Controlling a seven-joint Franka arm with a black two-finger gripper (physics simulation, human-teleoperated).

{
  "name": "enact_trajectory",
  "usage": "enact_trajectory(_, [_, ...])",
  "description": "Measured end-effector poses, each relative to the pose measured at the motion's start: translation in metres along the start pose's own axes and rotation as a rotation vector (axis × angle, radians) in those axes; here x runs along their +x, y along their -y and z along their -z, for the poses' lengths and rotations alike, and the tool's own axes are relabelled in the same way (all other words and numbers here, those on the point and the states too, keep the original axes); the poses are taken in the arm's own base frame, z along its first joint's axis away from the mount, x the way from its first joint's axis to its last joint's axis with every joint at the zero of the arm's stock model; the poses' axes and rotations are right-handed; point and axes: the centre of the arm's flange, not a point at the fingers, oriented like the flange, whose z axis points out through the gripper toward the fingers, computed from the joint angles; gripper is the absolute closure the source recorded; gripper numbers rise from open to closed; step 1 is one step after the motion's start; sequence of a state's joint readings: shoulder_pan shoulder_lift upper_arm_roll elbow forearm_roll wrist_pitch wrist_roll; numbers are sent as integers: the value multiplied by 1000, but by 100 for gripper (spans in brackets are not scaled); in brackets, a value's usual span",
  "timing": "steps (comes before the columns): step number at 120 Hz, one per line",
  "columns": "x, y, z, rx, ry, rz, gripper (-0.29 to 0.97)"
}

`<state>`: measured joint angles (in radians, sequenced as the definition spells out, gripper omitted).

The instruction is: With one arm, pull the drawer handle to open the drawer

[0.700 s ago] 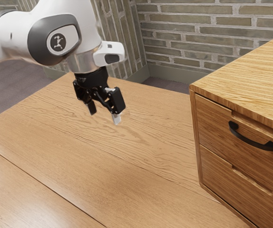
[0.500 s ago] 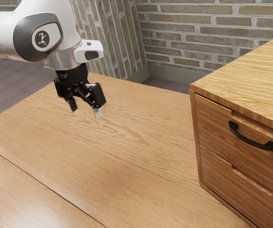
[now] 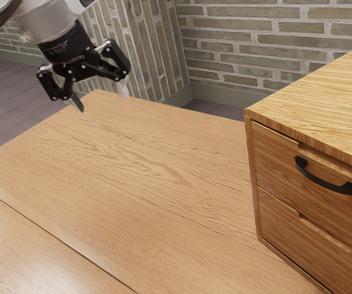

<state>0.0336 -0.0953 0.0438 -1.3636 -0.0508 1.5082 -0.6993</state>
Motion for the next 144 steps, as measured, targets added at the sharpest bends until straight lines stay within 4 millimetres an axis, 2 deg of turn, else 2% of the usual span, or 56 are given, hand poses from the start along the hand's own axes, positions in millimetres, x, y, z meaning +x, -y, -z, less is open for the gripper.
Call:
enact_trajectory(13, [1, -5, -4, -7, -4, 132, 0])
enact_trajectory(34, [-9, -19, -11, -25, -8, 278, 0])
enact_trajectory(38, [-24, -18, -11, -30, -7, 288, 0])
enact_trajectory(51, [-101, -20, -21, -75, 14, 259, 0])
enact_trajectory(57, [-130, -29, -20, -105, 16, 238, 0])
enact_trajectory(69, [-170, -55, -15, -149, 11, 218, 0])
enact_trajectory(79, [-197, -74, -26, -169, 9, 210, 0])
enact_trajectory(98, [-206, -102, -51, -214, 33, 263, 0])
enact_trajectory(118, [-230, -128, -63, -269, 45, 287, 0])
enact_trajectory(144, [-246, -142, -76, -321, 56, 332, 0])
